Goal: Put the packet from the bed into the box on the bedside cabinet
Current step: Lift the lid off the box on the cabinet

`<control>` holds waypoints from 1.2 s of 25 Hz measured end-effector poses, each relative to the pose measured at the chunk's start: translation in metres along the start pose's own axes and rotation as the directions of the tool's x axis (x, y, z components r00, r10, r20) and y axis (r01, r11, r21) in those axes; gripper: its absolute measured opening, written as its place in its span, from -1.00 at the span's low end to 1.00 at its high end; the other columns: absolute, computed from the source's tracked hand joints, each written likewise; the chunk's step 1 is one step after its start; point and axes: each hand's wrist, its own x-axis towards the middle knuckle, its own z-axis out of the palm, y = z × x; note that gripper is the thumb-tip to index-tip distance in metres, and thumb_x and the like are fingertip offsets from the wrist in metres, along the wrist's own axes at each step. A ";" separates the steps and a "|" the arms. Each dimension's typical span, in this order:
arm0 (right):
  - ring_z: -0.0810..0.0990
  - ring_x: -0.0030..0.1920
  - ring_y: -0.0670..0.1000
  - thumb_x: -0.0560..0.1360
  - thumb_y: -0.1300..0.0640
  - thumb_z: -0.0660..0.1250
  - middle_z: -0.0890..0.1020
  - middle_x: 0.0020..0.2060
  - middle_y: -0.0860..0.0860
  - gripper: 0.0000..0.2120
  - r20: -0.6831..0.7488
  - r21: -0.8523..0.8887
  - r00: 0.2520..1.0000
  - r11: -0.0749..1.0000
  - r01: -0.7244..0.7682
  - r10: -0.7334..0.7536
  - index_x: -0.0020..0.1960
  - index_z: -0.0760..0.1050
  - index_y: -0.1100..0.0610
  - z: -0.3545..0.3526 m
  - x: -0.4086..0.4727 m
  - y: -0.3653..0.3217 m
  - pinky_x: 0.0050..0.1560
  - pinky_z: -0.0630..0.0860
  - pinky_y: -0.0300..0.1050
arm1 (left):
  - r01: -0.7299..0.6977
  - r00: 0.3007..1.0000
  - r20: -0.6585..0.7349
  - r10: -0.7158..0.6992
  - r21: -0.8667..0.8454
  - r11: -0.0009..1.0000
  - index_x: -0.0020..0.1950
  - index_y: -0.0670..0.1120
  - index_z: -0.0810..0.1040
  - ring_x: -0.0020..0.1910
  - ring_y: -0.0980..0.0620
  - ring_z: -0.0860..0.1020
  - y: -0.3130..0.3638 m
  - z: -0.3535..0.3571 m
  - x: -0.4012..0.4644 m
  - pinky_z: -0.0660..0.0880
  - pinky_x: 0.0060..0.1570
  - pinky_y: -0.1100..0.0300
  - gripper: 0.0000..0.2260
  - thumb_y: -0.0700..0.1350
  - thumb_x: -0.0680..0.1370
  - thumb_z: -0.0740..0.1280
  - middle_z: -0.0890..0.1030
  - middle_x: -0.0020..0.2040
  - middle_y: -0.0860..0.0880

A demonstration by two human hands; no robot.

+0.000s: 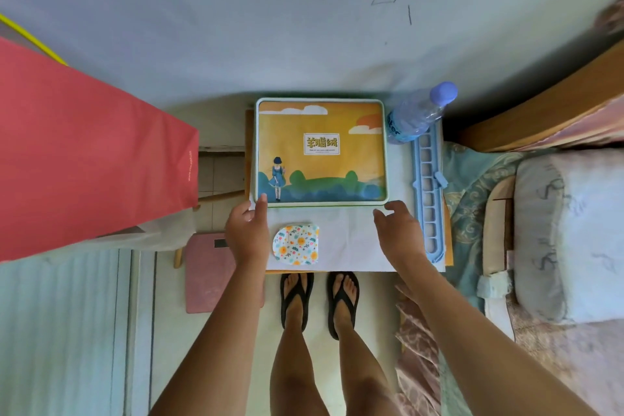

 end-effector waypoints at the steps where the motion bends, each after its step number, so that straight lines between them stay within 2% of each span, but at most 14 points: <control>1: 0.59 0.01 0.19 0.57 0.00 0.17 0.64 0.08 0.16 -0.67 -0.033 0.063 0.998 0.997 -0.050 0.053 0.26 0.35 0.14 0.000 0.007 0.000 -0.12 0.47 -0.07 | 0.011 0.999 -0.034 -0.011 -0.001 1.000 0.15 -0.25 0.54 0.01 -0.19 0.61 0.004 0.002 0.004 0.56 0.05 -0.16 -0.57 0.09 0.50 0.33 0.65 0.01 -0.23; 3: 0.60 -0.07 0.18 0.55 -0.03 0.22 0.64 0.03 0.18 -0.64 -0.048 0.211 0.988 0.968 -0.133 0.146 0.24 0.35 0.16 0.003 0.019 -0.003 -0.16 0.54 0.00 | 0.019 0.996 -0.092 -0.016 0.027 0.999 0.12 -0.26 0.57 0.00 -0.19 0.61 0.008 0.006 0.009 0.56 0.04 -0.09 -0.60 0.05 0.48 0.37 0.66 0.00 -0.23; 5: 0.62 -0.16 0.15 0.52 -0.03 0.29 0.64 -0.06 0.17 -0.62 -0.030 0.354 0.974 0.913 -0.202 0.227 0.23 0.39 0.18 0.004 0.030 -0.006 -0.07 0.62 0.15 | -0.020 0.993 -0.118 0.031 0.096 0.995 0.09 -0.25 0.59 -0.01 -0.16 0.61 0.007 0.010 0.013 0.53 -0.04 0.03 -0.65 0.00 0.48 0.39 0.66 0.01 -0.21; 7: 0.58 -0.34 0.07 0.50 0.01 0.34 0.62 -0.19 0.15 -0.64 -0.025 0.397 0.963 0.886 -0.238 0.270 0.19 0.42 0.20 0.005 0.040 -0.007 -0.07 0.63 0.19 | -0.082 0.988 -0.117 0.102 0.164 0.983 0.06 -0.24 0.60 -0.05 -0.14 0.60 0.005 0.014 0.016 0.51 -0.13 0.07 -0.72 -0.06 0.48 0.39 0.65 0.01 -0.22; 9: 0.59 -0.35 0.08 0.48 0.03 0.37 0.64 -0.14 0.19 -0.66 -0.044 0.396 0.960 0.887 -0.238 0.277 0.13 0.43 0.22 0.007 0.046 -0.008 -0.08 0.63 0.18 | -0.118 0.984 -0.113 0.139 0.181 0.976 0.04 -0.25 0.60 -0.08 -0.12 0.59 0.004 0.016 0.017 0.51 -0.18 0.09 -0.77 -0.13 0.49 0.38 0.62 0.01 -0.25; 12: 0.63 -0.09 0.24 0.48 0.03 0.37 0.62 -0.02 0.23 -0.66 -0.077 0.376 0.956 0.896 -0.234 0.282 0.09 0.40 0.24 0.012 0.049 -0.009 -0.02 0.59 0.15 | -0.104 0.981 -0.142 0.130 0.178 0.979 0.00 -0.29 0.60 -0.17 -0.03 0.50 0.006 0.021 0.019 0.40 -0.24 0.17 -0.82 -0.19 0.49 0.38 0.60 0.00 -0.28; 13: 0.61 -0.06 0.25 0.49 0.04 0.35 0.62 -0.01 0.24 -0.67 -0.087 0.371 0.955 0.899 -0.232 0.283 0.08 0.40 0.25 0.013 0.050 -0.010 -0.04 0.58 0.10 | -0.091 0.981 -0.156 0.117 0.164 0.982 -0.03 -0.31 0.60 -0.18 -0.04 0.49 0.007 0.023 0.019 0.38 -0.25 0.17 -0.83 -0.20 0.49 0.38 0.60 -0.01 -0.29; 15: 0.55 -0.12 0.19 0.52 0.06 0.31 0.62 -0.01 0.25 -0.71 -0.116 0.337 0.955 0.916 -0.219 0.271 0.06 0.43 0.28 0.014 0.053 -0.010 -0.16 0.48 0.00 | -0.074 0.979 -0.178 0.096 0.124 0.989 -0.07 -0.32 0.60 -0.19 -0.09 0.51 0.011 0.025 0.019 0.37 -0.27 0.19 -0.84 -0.21 0.49 0.38 0.60 -0.03 -0.30; 18: 0.49 -0.17 0.17 0.58 0.09 0.20 0.61 -0.04 0.26 -0.75 -0.187 0.158 0.962 0.973 -0.169 0.197 0.04 0.42 0.30 0.016 0.052 -0.011 -0.23 0.39 -0.03 | -0.077 0.974 -0.202 0.102 0.128 0.989 -0.12 -0.31 0.60 -0.24 -0.05 0.51 0.014 0.026 0.017 0.29 -0.44 0.27 -0.84 -0.20 0.51 0.35 0.62 -0.08 -0.28; 21: 0.56 -0.04 0.26 0.61 0.13 0.10 0.61 -0.02 0.26 -0.75 -0.239 -0.018 0.965 0.993 -0.116 0.109 0.07 0.41 0.31 0.022 0.048 -0.013 -0.21 0.39 -0.01 | -0.080 0.963 -0.236 0.131 0.215 0.973 -0.05 -0.27 0.62 -0.16 -0.12 0.58 0.014 0.029 0.014 0.39 -0.33 0.20 -0.83 -0.19 0.55 0.29 0.64 -0.06 -0.22; 25: 0.56 0.04 0.28 0.62 0.17 0.08 0.61 0.01 0.28 -0.77 -0.257 -0.072 0.962 0.991 -0.112 0.090 0.10 0.40 0.32 0.025 0.045 -0.016 -0.13 0.45 0.05 | -0.042 0.952 -0.277 0.131 0.303 0.952 -0.05 -0.23 0.62 -0.15 -0.15 0.60 0.017 0.033 0.013 0.38 -0.34 0.15 -0.84 -0.23 0.56 0.25 0.66 -0.07 -0.20; 30: 0.56 0.05 0.27 0.59 0.26 0.09 0.60 0.03 0.28 -0.82 -0.266 -0.057 0.960 0.992 -0.112 0.093 0.10 0.40 0.33 0.026 0.043 -0.017 -0.04 0.50 0.11 | -0.008 0.954 -0.283 0.095 0.296 0.955 -0.02 -0.25 0.61 -0.12 -0.17 0.61 0.019 0.035 0.015 0.39 -0.32 0.15 -0.84 -0.20 0.55 0.27 0.66 -0.05 -0.23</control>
